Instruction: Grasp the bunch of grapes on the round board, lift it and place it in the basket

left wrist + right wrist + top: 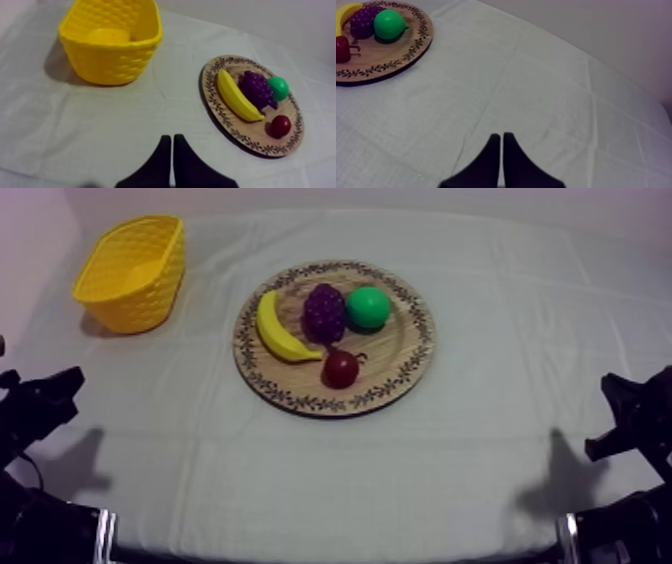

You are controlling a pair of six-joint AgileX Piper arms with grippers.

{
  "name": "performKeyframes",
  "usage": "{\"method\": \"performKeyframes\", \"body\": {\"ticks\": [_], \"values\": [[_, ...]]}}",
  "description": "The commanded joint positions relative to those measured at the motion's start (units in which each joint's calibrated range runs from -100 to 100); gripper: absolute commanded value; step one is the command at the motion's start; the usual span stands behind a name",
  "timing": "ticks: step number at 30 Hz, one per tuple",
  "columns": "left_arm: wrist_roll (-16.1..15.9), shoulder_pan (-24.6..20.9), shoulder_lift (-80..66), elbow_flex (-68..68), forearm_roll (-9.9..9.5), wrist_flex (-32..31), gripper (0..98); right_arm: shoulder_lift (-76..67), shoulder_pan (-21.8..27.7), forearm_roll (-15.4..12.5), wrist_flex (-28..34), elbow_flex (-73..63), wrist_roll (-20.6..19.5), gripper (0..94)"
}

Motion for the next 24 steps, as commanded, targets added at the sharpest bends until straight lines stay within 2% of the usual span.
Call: {"method": "performKeyframes", "body": {"ticks": [1,20,24], "values": [[0.9,1.1,7.7,-5.6,0.27,2.5,0.0,0.0,0.0,0.0,0.0,0.0,0.0,0.3],[6.9,7.3,43.4,-39.9,3.41,20.0,0.0,0.0,0.0,0.0,0.0,0.0,0.0,0.3],[7.4,8.1,50.6,-46.3,4.32,23.6,0.0,0.0,0.0,0.0,0.0,0.0,0.0,0.3]]}}
